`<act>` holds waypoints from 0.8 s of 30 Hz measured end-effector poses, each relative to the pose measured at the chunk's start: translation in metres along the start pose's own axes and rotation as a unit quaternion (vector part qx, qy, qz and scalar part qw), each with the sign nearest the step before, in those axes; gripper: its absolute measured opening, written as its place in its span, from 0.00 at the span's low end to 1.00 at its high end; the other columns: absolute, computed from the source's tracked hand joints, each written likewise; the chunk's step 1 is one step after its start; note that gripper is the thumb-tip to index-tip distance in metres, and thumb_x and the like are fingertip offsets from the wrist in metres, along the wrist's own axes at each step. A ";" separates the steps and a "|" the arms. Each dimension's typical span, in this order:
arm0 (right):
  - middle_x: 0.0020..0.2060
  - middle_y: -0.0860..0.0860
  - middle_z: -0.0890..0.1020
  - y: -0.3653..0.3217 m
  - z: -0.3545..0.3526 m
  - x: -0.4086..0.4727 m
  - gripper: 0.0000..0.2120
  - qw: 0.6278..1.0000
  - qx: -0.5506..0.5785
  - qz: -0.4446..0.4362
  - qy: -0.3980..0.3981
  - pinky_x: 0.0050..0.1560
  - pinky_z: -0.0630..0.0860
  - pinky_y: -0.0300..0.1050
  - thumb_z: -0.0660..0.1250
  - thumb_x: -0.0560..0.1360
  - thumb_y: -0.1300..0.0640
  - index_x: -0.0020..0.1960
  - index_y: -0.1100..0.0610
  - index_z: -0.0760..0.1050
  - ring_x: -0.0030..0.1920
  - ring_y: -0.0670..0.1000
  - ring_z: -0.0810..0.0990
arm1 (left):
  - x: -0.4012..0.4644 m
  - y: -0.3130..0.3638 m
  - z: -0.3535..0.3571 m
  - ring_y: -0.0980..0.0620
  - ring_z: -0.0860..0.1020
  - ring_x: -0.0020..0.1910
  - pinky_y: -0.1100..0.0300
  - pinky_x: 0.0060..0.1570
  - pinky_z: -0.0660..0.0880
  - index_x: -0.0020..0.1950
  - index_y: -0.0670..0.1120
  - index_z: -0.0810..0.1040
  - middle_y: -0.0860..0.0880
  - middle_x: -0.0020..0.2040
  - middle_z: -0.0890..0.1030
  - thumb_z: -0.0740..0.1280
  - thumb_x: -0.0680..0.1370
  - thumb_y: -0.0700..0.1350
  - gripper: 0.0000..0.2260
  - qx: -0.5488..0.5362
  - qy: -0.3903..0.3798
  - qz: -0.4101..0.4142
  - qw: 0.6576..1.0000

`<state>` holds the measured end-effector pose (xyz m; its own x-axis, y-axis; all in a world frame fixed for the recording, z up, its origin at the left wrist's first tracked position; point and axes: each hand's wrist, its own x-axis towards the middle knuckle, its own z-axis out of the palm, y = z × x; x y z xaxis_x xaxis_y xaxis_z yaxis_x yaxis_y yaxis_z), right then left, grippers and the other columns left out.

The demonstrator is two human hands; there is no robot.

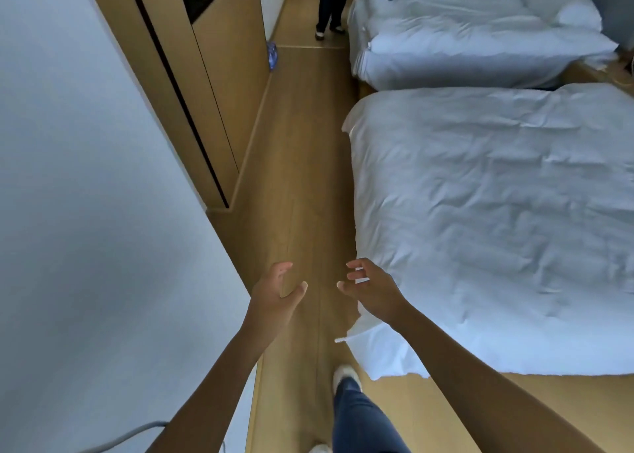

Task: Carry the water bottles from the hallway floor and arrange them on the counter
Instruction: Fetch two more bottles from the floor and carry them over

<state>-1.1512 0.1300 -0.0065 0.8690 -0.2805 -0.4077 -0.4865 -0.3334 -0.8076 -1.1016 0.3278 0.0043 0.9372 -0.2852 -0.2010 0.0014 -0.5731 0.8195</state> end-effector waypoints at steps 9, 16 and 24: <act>0.56 0.48 0.77 -0.059 -0.060 0.213 0.23 1.000 0.002 -0.013 -0.018 0.50 0.73 0.37 0.71 0.76 0.49 0.68 0.52 0.70 0.55 0.47 0.77 | 0.215 0.038 0.005 0.54 0.69 0.69 0.63 0.61 0.64 0.71 0.49 0.69 0.53 0.69 0.72 0.68 0.78 0.50 0.22 -0.003 0.018 -0.021 1.000; 0.55 0.47 0.77 -0.127 -0.116 0.363 0.23 0.999 -0.023 -0.018 -0.036 0.45 0.72 0.33 0.70 0.76 0.49 0.68 0.53 0.69 0.53 0.46 0.76 | 0.374 0.091 -0.011 0.55 0.69 0.69 0.61 0.62 0.65 0.69 0.48 0.71 0.53 0.68 0.72 0.68 0.78 0.48 0.21 -0.022 0.054 -0.051 0.997; 0.60 0.52 0.77 -0.180 -0.153 0.516 0.25 0.998 -0.043 -0.010 -0.036 0.63 0.77 0.52 0.70 0.76 0.48 0.69 0.54 0.68 0.60 0.54 0.78 | 0.540 0.117 -0.022 0.57 0.68 0.68 0.54 0.67 0.67 0.69 0.51 0.70 0.56 0.67 0.71 0.68 0.78 0.50 0.21 -0.042 0.040 -0.050 0.997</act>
<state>-0.6286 -0.0927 -0.0061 0.8814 -0.2085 -0.4239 -0.4721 -0.4158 -0.7773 -0.5873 0.1233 0.0034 0.9558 -0.1648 -0.2436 0.1228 -0.5289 0.8398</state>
